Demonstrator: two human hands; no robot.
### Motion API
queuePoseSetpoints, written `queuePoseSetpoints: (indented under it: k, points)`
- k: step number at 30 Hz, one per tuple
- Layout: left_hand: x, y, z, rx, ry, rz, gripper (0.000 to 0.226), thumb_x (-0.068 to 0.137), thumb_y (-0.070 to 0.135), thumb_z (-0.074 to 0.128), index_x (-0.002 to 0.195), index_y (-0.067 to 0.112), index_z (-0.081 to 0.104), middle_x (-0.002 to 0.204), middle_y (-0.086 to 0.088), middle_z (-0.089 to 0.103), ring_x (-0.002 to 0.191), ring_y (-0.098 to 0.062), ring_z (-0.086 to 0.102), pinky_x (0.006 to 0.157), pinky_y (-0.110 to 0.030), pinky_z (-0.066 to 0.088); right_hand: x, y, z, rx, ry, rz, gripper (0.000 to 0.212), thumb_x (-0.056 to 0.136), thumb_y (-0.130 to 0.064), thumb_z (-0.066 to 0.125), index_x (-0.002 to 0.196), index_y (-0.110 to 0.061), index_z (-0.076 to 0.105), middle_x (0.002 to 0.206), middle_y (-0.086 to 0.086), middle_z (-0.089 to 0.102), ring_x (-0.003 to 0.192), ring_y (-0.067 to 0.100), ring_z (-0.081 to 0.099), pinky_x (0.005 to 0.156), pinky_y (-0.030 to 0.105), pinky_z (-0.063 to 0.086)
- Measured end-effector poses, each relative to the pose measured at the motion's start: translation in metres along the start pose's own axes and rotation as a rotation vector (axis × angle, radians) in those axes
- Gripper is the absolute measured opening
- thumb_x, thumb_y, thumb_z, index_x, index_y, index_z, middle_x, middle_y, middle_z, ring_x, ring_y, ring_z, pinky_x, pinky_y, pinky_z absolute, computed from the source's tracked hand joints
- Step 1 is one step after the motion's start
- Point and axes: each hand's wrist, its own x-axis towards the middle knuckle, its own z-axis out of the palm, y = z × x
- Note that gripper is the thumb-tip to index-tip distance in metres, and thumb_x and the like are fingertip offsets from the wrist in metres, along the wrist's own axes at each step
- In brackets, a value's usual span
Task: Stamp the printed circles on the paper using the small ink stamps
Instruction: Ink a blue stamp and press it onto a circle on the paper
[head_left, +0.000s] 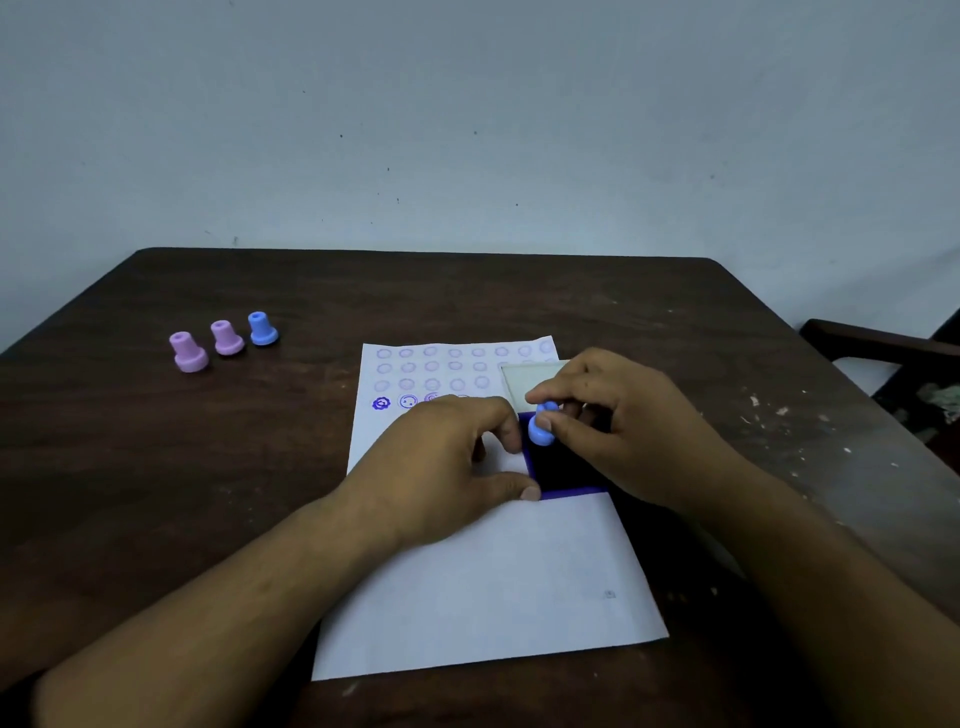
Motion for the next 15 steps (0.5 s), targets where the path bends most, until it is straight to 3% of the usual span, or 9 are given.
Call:
queuePoseSetpoints:
  k: [4,8,11,15]
  points:
    - [0.001,-0.003,0.002,0.021,0.005,0.012,0.038,0.07,0.055,0.088,0.094,0.034,0.069,0.075,0.024,0.054,0.085,0.007,0.053,0.066,-0.012,0.038,0.0,0.0,-0.003,-0.001,-0.022,0.004,0.029,0.084,-0.021,0.083,0.112,-0.024,0.079,0.102,-0.012,0.076,0.094,0.004,0.068,0.083,0.01,0.049]
    - [0.002,-0.005,-0.003,-0.015,-0.001,-0.039,0.031,0.072,0.051,0.089,0.091,0.034,0.071,0.074,0.014,0.063,0.077,-0.001,0.059,0.065,-0.017,0.045,0.002,-0.002,-0.002,0.009,-0.029,0.082,0.025,0.086,-0.023,0.082,0.11,-0.027,0.08,0.099,-0.014,0.077,0.093,0.001,0.066,0.081,0.009,0.048]
    - [0.005,-0.011,-0.013,-0.084,0.119,-0.111,0.016,0.081,0.037,0.083,0.084,0.033,0.068,0.076,0.015,0.069,0.068,-0.003,0.063,0.061,-0.017,0.046,0.006,-0.005,-0.001,0.022,-0.043,0.126,0.024,0.084,-0.021,0.082,0.107,-0.026,0.082,0.095,-0.018,0.075,0.091,-0.003,0.065,0.08,0.003,0.044]
    - [0.01,-0.026,-0.032,0.015,0.314,-0.122,0.011,0.086,0.02,0.074,0.088,0.03,0.07,0.089,0.021,0.069,0.082,-0.003,0.061,0.073,-0.02,0.045,0.006,-0.007,-0.001,0.025,-0.076,0.184,0.022,0.085,-0.022,0.082,0.106,-0.029,0.081,0.09,-0.025,0.071,0.089,-0.006,0.065,0.077,0.003,0.044]
